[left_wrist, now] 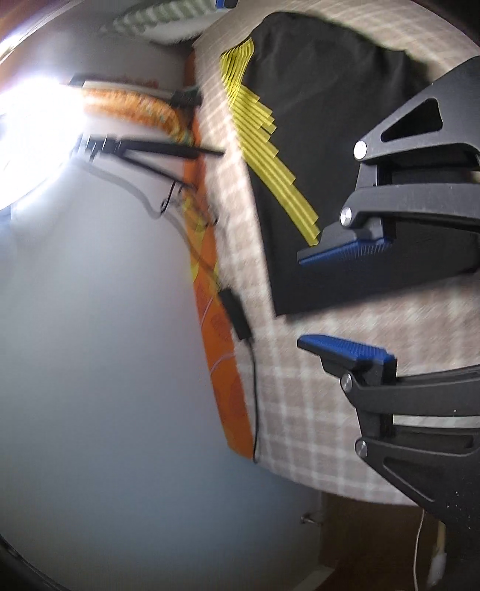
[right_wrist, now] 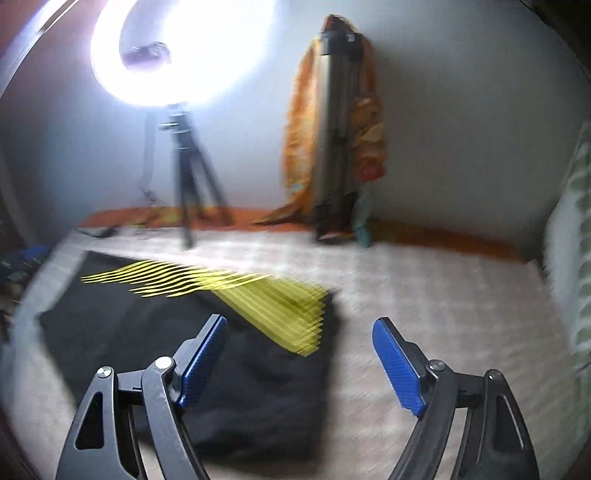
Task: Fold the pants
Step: 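Move both tools to the folded shorts edge to grasp again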
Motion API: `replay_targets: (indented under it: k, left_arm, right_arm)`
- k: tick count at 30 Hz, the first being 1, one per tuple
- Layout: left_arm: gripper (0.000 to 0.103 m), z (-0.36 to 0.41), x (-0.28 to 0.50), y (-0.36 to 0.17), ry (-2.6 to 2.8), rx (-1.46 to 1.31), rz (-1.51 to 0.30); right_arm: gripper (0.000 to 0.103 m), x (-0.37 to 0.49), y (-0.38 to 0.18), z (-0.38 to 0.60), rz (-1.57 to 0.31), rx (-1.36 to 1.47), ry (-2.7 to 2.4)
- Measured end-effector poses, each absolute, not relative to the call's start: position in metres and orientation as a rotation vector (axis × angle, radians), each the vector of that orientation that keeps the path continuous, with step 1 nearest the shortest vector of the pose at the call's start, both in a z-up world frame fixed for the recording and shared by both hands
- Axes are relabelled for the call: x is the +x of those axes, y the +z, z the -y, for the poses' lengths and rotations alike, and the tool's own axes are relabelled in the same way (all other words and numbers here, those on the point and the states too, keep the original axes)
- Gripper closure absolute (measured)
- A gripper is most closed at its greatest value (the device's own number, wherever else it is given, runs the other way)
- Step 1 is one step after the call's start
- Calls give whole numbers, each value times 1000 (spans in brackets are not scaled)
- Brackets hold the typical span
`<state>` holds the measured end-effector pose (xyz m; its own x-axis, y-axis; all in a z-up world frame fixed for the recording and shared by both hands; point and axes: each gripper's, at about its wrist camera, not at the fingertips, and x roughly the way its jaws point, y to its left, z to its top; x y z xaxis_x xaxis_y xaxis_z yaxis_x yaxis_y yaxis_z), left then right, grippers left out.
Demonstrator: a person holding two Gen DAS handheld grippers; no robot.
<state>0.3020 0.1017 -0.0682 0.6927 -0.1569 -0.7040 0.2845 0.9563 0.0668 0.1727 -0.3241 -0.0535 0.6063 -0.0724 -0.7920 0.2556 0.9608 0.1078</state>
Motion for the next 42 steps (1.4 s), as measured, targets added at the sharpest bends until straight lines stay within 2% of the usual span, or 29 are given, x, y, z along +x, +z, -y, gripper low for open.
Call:
replay_targets:
  k: [3, 9, 12, 19, 26, 29, 34, 36, 38, 41, 42]
  left_arm:
    - [64, -90, 278, -75, -271, 204, -775]
    - [64, -81, 244, -93, -292, 219, -797]
    - [64, -83, 236, -101, -281, 205, -807]
    - [64, -92, 236, -116, -254, 181, -841]
    - [64, -103, 243, -133, -219, 179, -880]
    - [64, -105, 245, -136, -214, 177, -884]
    - [61, -109, 247, -137, -211, 156, -883]
    - [57, -111, 247, -136, -203, 141, -885]
    - [56, -117, 246, -133, -194, 104, -887]
    - [55, -130, 243, -124, -195, 17, -884]
    - [55, -133, 241, -122, -199, -10, -883]
  right_arm:
    - [22, 158, -58, 294, -916, 328, -90]
    - [39, 149, -83, 217, -1007, 440, 116]
    - [43, 152, -97, 190, -1033, 469, 168]
    - [54, 167, -140, 172, -1096, 651, 213]
    - [60, 179, -154, 160, -1103, 730, 256]
    - [67, 184, -161, 158, -1106, 781, 276]
    - [91, 183, -156, 160, -1065, 878, 341]
    - [94, 181, -148, 160, -1045, 869, 353]
    - [94, 179, -142, 159, -1047, 854, 360]
    - [79, 175, -141, 155, -1075, 802, 328]
    - [68, 173, -142, 155, -1075, 802, 329]
